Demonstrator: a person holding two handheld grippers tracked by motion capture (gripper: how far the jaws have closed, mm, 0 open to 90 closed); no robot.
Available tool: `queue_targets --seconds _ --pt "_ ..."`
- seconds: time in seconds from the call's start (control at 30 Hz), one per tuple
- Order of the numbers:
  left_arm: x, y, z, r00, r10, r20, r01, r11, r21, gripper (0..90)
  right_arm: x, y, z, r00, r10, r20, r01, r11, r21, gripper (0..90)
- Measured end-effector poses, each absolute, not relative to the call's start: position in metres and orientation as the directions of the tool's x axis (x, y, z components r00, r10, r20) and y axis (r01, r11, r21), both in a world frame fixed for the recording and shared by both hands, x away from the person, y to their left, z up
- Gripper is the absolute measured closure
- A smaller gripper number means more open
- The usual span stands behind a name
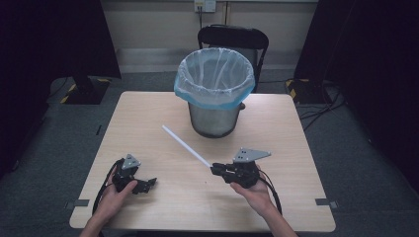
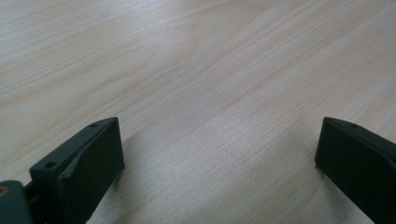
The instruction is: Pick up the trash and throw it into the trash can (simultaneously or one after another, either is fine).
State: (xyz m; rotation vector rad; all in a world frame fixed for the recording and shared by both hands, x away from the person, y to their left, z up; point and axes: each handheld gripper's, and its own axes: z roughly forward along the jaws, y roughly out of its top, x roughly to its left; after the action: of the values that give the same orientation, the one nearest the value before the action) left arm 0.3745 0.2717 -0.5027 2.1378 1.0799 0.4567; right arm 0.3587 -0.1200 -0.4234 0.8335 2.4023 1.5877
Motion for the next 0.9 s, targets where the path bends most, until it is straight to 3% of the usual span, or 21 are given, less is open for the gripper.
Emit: queue_targets --seconds 0.9 --pt "0.375 0.272 -0.503 0.593 0.805 0.003 0.563 -0.417 0.713 0.6 0.372 -0.100 -0.379 -0.877 0.459 0.140 0.274 0.239 0.931 80.0"
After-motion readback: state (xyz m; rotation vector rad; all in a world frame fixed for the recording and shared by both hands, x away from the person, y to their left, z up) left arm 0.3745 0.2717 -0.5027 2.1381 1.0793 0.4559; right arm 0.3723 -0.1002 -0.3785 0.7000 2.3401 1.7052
